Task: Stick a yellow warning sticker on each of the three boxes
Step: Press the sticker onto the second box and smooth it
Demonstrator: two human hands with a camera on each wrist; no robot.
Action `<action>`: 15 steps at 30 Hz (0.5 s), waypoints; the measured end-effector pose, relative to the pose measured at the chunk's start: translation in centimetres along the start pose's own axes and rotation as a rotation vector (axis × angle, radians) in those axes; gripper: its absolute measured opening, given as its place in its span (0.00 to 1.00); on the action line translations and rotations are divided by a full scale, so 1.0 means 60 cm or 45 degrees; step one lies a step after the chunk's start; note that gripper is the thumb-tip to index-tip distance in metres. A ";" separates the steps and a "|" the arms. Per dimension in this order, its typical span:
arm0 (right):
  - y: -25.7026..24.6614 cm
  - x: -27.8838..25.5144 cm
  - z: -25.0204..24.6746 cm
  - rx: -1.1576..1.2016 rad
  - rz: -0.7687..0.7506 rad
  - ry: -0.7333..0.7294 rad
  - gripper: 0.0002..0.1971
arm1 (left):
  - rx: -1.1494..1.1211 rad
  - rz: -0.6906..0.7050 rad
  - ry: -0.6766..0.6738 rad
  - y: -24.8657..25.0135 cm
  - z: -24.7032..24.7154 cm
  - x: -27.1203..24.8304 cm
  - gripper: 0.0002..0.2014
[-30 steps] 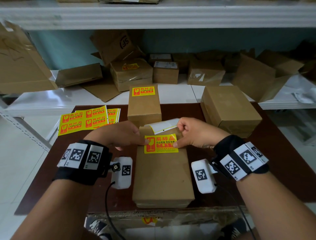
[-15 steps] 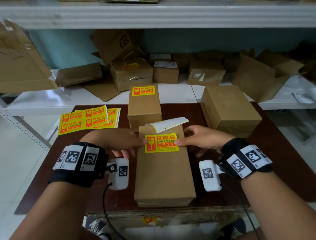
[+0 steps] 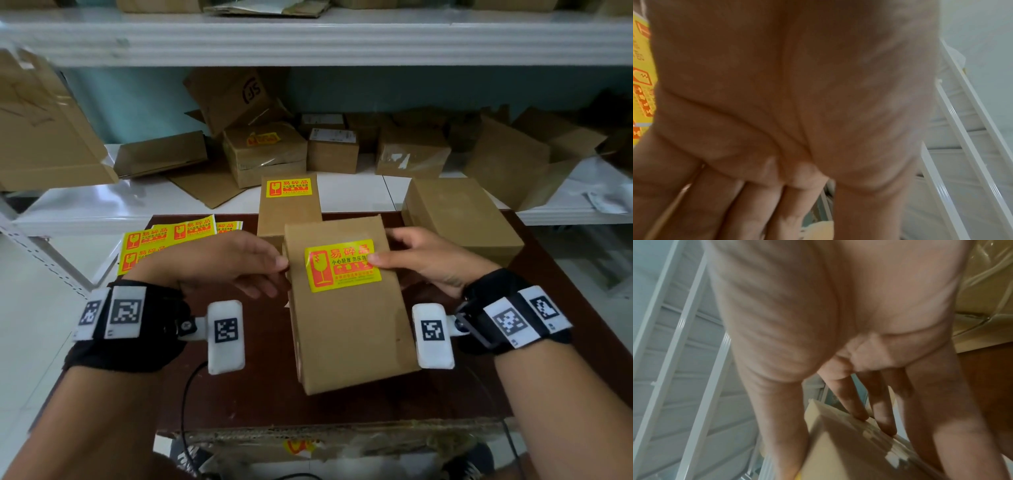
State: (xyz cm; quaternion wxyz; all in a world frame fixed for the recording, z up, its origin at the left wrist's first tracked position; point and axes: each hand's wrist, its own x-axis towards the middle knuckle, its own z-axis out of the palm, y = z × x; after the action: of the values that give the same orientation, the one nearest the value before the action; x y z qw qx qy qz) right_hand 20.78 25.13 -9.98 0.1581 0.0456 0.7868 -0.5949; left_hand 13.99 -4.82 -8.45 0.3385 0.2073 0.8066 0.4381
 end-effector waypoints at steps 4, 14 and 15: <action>-0.011 -0.004 -0.005 0.169 -0.123 0.151 0.28 | -0.175 0.164 0.179 0.004 -0.007 -0.002 0.28; -0.015 0.034 0.023 0.413 -0.377 0.634 0.22 | -0.148 0.231 0.345 0.042 0.041 0.030 0.37; -0.014 0.037 0.027 0.414 -0.386 0.648 0.21 | -0.139 0.228 0.411 0.048 0.048 0.031 0.37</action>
State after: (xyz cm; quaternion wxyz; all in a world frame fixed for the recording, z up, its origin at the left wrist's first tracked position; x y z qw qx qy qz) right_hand 18.76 23.09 -10.29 -0.1431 0.0998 0.6935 -0.6990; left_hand 14.92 -0.47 -7.82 0.1752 0.1864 0.8038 0.5371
